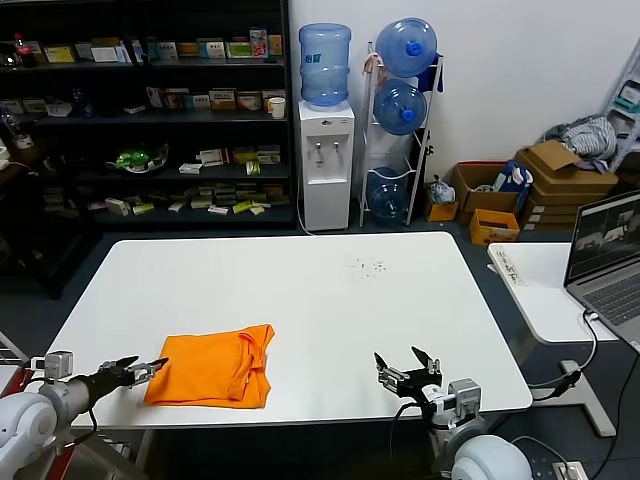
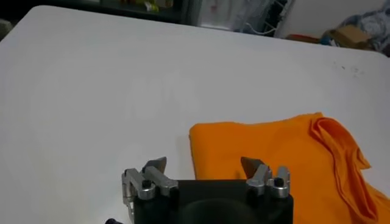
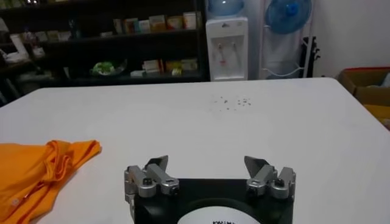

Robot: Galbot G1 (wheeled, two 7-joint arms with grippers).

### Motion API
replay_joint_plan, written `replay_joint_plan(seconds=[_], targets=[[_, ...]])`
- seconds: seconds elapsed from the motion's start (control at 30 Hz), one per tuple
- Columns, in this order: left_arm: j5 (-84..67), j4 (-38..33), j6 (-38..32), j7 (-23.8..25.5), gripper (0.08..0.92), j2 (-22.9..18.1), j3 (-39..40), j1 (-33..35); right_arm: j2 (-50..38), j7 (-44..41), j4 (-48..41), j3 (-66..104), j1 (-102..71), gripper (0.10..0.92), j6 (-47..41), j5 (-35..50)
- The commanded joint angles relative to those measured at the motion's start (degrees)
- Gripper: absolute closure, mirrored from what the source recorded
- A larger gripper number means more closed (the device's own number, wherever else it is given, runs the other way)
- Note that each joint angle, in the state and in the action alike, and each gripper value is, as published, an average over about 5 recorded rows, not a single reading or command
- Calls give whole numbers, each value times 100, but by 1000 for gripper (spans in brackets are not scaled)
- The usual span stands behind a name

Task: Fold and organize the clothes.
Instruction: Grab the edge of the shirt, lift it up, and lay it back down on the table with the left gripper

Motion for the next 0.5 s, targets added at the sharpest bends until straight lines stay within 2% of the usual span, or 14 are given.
replay_joint_plan(seconds=[0.03,0.5], targets=[[5,335,10,280,177,-4,332,-285,-8,9,15,43,-34,203,4,0],[-40,360,90,230,177,70,794,-561,16,-5,-37,79,-43,203,21,13]])
